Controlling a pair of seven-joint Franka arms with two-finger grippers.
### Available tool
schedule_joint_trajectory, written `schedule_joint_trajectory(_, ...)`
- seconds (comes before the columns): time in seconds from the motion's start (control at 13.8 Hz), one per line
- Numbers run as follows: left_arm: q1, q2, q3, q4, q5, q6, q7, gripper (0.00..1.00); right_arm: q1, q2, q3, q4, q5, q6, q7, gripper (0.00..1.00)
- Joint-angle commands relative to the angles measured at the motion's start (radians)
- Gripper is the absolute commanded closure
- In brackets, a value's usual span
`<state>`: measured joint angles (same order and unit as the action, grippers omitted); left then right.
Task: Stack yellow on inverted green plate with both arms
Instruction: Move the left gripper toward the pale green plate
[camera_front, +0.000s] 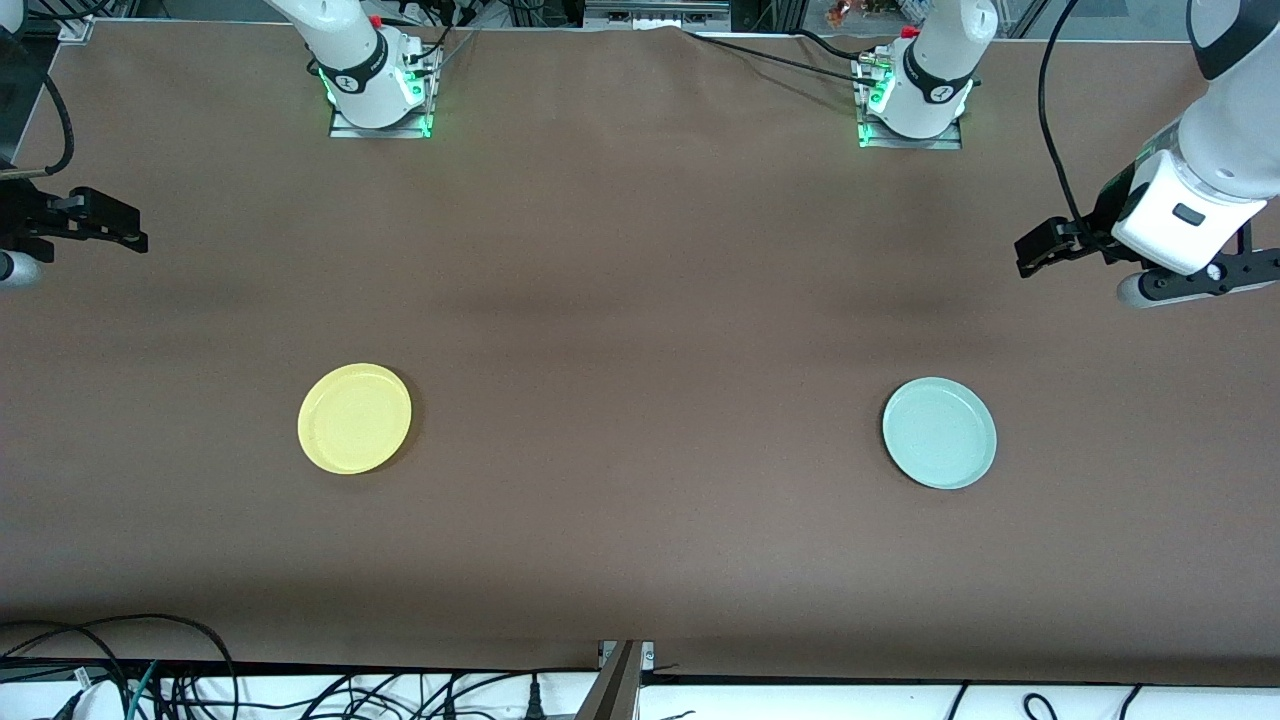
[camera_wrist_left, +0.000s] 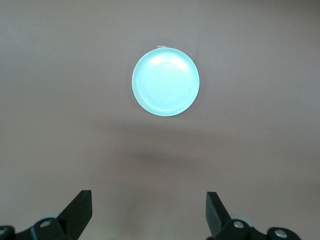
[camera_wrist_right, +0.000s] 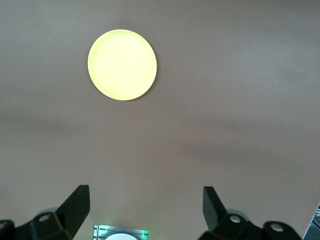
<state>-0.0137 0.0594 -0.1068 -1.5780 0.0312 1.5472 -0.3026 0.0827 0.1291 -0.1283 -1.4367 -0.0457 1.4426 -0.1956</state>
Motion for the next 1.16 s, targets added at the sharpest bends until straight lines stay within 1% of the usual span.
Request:
schedule_joint_trajectory(0.0, 0.006, 0.028, -0.01, 0.035, 0.018, -0.012, 0.03, 0.0, -0.001, 0.01, -0.001, 0.024, -0.005, -0.008, 0.008, 0.0)
schedule_joint_trajectory(0.15, 0.018, 0.023, -0.008, 0.035, 0.016, -0.021, 0.072, 0.0, -0.001, 0.01, -0.001, 0.024, -0.005, -0.008, 0.008, 0.0)
schedule_joint_trajectory(0.29, 0.034, 0.026, -0.008, 0.012, 0.01, -0.027, 0.201, 0.0, -0.001, 0.01, -0.001, 0.024, -0.005, -0.008, 0.008, 0.0)
schedule_joint_trajectory(0.58, 0.096, 0.016, -0.01, -0.008, -0.03, -0.039, 0.217, 0.0, -0.001, 0.01, -0.001, 0.024, -0.005, -0.008, 0.008, 0.0)
schedule_joint_trajectory(0.73, 0.098, 0.014, -0.008, -0.032, -0.031, -0.047, 0.218, 0.0, -0.001, 0.01, -0.001, 0.024, -0.003, -0.008, 0.01, 0.0)
schedule_joint_trajectory(0.87, 0.098, 0.014, -0.008, -0.089, -0.033, -0.009, 0.215, 0.0, -0.001, 0.01, -0.001, 0.024, -0.005, -0.008, 0.008, 0.0)
schedule_joint_trajectory(1.09, 0.098, 0.014, -0.011, -0.207, -0.031, 0.14, 0.211, 0.0, -0.001, 0.01, -0.002, 0.024, -0.005, -0.007, 0.01, 0.0)
